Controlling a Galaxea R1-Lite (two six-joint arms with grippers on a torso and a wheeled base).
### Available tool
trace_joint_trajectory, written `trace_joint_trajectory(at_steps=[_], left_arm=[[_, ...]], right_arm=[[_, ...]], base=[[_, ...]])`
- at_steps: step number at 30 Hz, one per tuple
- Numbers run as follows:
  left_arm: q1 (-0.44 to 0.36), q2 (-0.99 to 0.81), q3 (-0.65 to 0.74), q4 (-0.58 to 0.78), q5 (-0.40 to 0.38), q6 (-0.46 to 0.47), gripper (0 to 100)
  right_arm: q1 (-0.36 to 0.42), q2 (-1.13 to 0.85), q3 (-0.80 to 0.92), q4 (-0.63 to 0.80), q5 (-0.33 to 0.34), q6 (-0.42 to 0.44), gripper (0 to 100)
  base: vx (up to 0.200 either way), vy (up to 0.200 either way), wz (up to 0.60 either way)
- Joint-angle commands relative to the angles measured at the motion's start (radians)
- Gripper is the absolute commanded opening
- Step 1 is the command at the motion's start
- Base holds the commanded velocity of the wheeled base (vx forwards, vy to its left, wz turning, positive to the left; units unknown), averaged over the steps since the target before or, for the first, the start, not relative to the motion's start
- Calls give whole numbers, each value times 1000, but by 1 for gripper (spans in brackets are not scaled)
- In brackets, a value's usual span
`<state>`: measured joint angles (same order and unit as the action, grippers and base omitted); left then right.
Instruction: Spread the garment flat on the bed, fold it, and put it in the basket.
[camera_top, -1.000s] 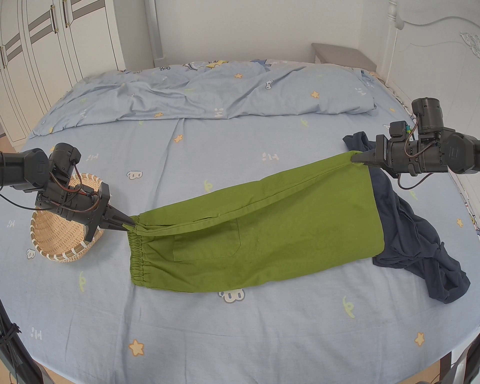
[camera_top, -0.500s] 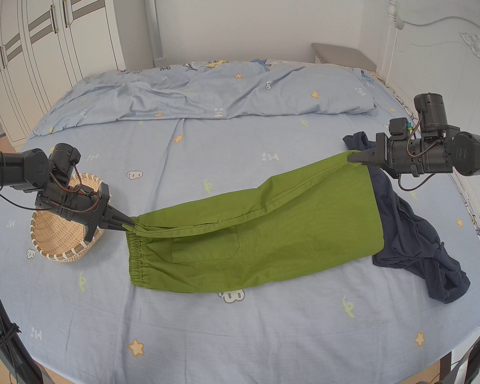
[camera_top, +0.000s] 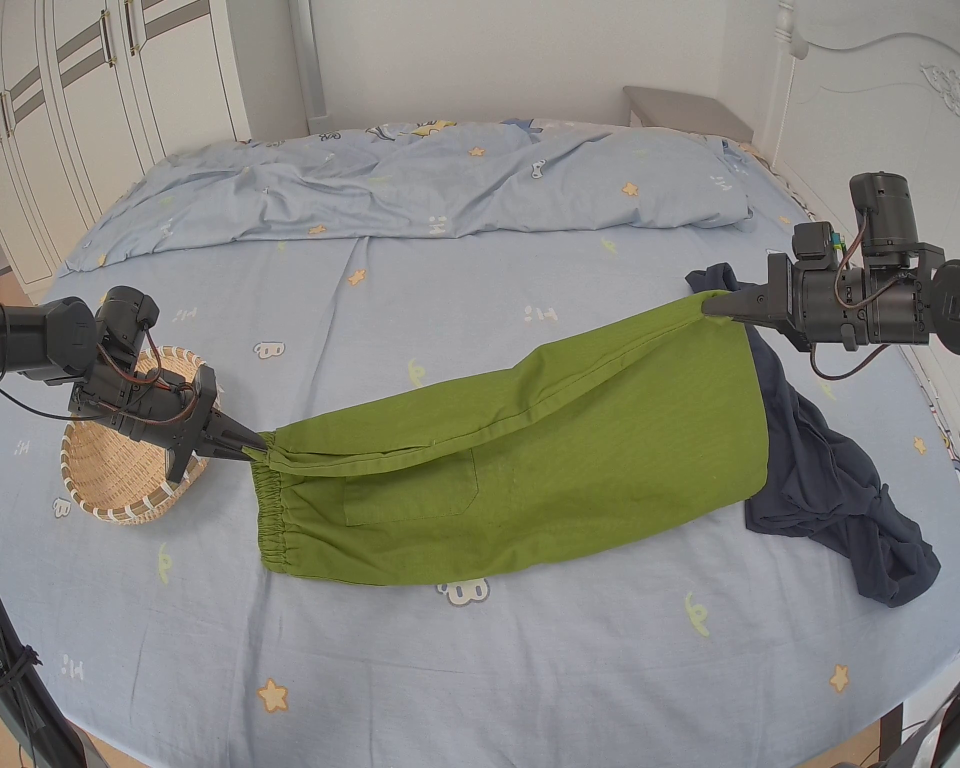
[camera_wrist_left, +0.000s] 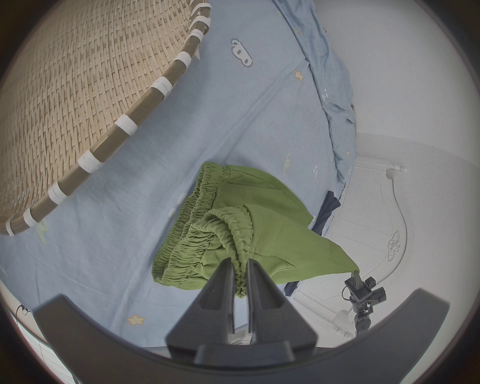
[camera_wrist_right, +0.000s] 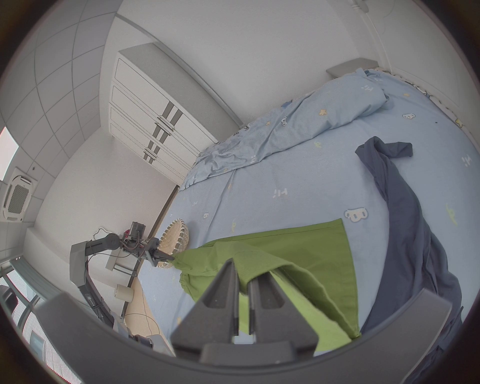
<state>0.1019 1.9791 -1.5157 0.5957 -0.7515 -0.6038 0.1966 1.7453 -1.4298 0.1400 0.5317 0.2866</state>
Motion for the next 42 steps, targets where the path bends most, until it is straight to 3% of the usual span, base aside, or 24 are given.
trace_joint_trajectory(at_steps=[1, 21, 27, 42], left_arm=[[4, 0, 0, -1, 0, -1, 0], [12, 4, -4, -2, 0, 1, 0], [12, 4, -3, -1, 0, 7, 0], [12, 13, -3, -2, 0, 7, 0]], right_arm=[[38, -86, 45, -7, -1, 0, 0], [35, -12, 15, -20, -25, 11, 0], [130, -217, 129, -23, -55, 13, 0], [66, -61, 51, -11, -53, 14, 0]], base=[[0, 0, 0], [0, 0, 0], [0, 0, 0], [0, 0, 0]])
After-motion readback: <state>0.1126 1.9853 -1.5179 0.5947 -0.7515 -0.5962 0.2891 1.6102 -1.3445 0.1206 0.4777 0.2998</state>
